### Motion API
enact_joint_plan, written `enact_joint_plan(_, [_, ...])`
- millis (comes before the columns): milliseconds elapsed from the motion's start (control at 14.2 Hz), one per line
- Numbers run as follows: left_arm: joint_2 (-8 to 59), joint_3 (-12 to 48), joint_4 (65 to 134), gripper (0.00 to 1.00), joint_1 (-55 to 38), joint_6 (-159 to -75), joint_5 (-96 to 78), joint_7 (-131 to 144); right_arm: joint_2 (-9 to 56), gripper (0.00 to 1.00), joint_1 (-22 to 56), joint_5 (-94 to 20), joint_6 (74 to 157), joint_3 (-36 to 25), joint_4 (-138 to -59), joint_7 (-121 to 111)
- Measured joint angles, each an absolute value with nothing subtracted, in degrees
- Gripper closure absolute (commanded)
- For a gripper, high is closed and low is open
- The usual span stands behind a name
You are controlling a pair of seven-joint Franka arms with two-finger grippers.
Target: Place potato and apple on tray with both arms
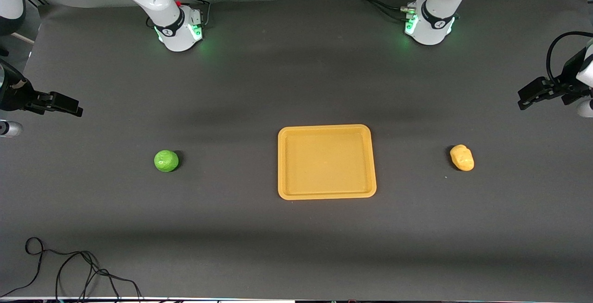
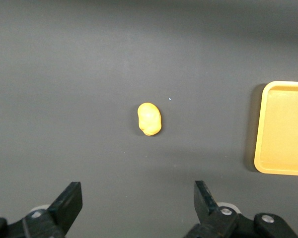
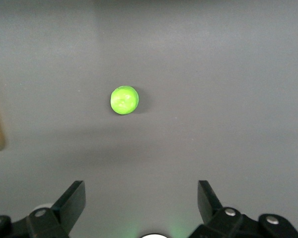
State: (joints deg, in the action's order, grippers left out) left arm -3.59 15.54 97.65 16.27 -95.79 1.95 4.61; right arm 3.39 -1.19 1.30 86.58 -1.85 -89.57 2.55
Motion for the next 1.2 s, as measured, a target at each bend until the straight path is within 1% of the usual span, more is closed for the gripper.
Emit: enact_joint_plan(1197, [-3.59,15.49,97.65,0.0,16.27,-95.08,1.95,4.61,3.39,0.0,-1.19,0.97,86.6,-1.81,-89.53,2.5])
